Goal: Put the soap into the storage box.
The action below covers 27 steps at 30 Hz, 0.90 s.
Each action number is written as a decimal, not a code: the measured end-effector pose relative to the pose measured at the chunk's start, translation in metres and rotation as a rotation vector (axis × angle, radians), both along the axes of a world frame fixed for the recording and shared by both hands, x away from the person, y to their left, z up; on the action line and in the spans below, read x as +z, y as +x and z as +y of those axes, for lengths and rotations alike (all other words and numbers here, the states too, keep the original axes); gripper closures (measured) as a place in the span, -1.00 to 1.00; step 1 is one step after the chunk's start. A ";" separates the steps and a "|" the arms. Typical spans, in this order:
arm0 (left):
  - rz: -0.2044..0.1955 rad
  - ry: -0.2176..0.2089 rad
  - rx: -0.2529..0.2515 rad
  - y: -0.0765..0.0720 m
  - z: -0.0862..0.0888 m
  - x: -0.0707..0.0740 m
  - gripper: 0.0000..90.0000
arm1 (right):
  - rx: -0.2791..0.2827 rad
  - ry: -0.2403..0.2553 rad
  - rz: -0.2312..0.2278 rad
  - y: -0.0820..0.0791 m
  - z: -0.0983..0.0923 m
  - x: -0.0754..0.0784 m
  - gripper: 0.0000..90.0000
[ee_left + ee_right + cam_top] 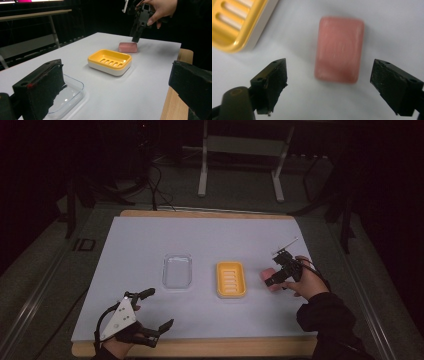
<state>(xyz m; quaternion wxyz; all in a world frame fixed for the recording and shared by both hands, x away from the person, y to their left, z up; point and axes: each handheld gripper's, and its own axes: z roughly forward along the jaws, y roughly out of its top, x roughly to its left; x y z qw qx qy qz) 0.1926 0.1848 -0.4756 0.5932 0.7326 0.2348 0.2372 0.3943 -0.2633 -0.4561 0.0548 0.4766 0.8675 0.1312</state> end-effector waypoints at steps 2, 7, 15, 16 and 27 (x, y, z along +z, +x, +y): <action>0.000 0.001 0.000 0.000 0.000 0.000 -0.99 | -0.004 0.011 -0.009 0.002 0.000 -0.001 -0.66; -0.001 0.001 -0.002 0.000 0.000 0.000 -0.99 | -0.024 0.036 -0.038 0.010 0.001 -0.011 -0.53; -0.001 0.005 -0.005 0.000 0.000 0.000 -0.99 | -0.041 0.022 -0.038 0.015 -0.001 -0.030 -0.52; -0.003 0.006 -0.005 0.000 0.000 0.000 -0.99 | -0.041 0.022 -0.038 0.015 -0.001 -0.030 -0.52; -0.001 0.008 -0.005 0.000 0.000 0.000 -0.99 | -0.062 -0.011 -0.025 0.017 -0.002 -0.048 -0.38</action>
